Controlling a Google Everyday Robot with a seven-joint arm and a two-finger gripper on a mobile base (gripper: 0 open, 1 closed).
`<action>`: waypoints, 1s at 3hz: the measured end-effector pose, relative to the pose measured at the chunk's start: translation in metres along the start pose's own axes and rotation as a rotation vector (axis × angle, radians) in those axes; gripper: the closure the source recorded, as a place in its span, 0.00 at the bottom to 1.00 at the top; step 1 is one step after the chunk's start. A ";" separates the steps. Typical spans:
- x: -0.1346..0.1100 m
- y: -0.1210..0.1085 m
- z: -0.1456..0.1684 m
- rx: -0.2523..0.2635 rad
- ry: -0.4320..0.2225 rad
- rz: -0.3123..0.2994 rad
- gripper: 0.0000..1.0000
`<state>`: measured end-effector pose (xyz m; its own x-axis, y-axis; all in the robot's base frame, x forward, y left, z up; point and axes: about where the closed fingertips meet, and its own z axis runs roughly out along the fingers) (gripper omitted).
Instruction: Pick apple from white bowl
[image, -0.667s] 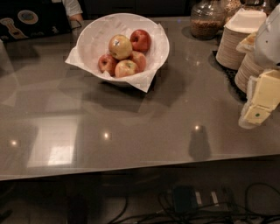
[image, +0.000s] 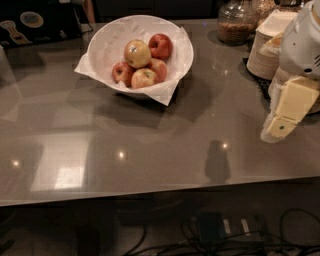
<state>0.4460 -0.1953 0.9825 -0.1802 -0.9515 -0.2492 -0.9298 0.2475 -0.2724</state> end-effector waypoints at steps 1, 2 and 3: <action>-0.045 -0.011 0.012 0.011 -0.111 -0.039 0.00; -0.092 -0.032 0.025 0.040 -0.227 -0.031 0.00; -0.134 -0.063 0.038 0.085 -0.333 0.002 0.00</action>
Offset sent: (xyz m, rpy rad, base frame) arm 0.0961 0.1310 0.0150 0.3285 -0.1688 0.0866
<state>0.5411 -0.0759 0.9974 -0.0545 -0.8428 -0.5354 -0.8968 0.2771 -0.3449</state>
